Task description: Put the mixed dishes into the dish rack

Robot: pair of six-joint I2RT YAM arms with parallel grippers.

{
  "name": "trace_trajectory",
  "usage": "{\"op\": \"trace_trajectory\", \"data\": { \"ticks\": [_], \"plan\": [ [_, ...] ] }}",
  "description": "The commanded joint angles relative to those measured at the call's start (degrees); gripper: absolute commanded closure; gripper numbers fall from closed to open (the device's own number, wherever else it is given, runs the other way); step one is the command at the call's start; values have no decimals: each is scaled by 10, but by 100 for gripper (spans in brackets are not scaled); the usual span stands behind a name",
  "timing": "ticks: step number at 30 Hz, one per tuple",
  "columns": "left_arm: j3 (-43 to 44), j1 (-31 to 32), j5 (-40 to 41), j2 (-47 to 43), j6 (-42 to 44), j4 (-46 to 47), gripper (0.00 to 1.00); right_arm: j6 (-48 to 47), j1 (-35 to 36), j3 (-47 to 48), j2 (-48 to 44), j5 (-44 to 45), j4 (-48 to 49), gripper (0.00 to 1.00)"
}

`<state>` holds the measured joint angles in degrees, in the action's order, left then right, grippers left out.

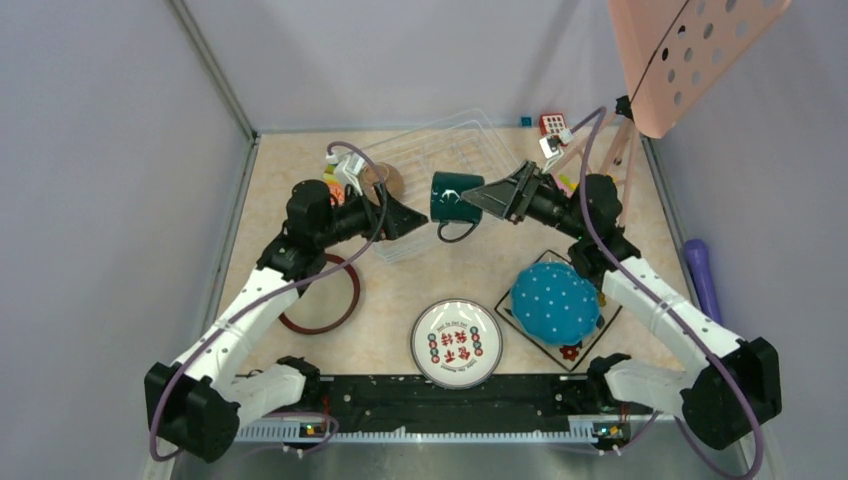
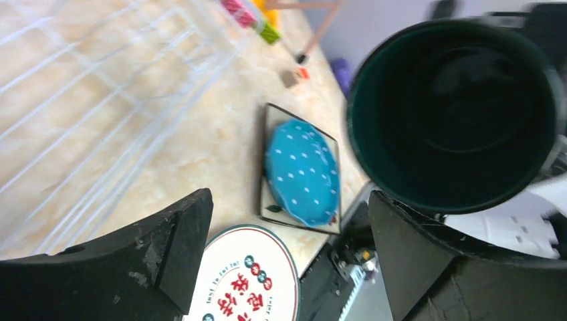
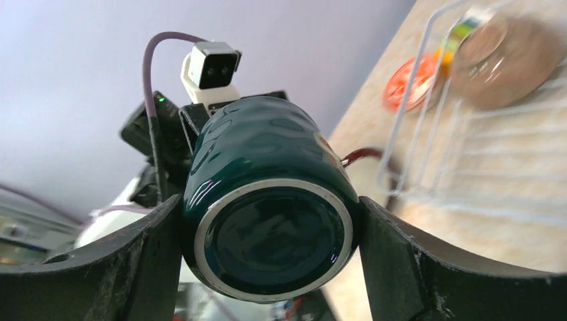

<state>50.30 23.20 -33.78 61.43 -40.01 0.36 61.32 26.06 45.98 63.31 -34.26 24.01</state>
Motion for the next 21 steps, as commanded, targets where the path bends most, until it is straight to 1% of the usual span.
{"op": "trace_trajectory", "data": {
  "ticks": [1,4,7,10,12,15,19,21],
  "plan": [
    [52,-22,107,-26,44,-143,8,-255,-6,120,21,25,-102,94],
    [61,-22,158,-32,61,-193,8,-388,-6,166,54,47,-141,98],
    [52,-24,193,-47,68,-206,8,-506,-6,202,96,41,-137,98],
    [48,-27,220,-58,73,-225,8,-586,-7,254,152,8,-142,93],
    [48,-29,236,-61,75,-235,7,-645,-6,299,195,-28,-164,93],
    [44,-30,255,-64,77,-240,7,-726,-5,357,254,-57,-204,100],
    [44,-30,274,-68,82,-250,7,-854,-5,423,314,-94,-268,100],
    [44,-30,279,-72,84,-255,7,-895,-5,452,340,-97,-285,100]
  ]
}}
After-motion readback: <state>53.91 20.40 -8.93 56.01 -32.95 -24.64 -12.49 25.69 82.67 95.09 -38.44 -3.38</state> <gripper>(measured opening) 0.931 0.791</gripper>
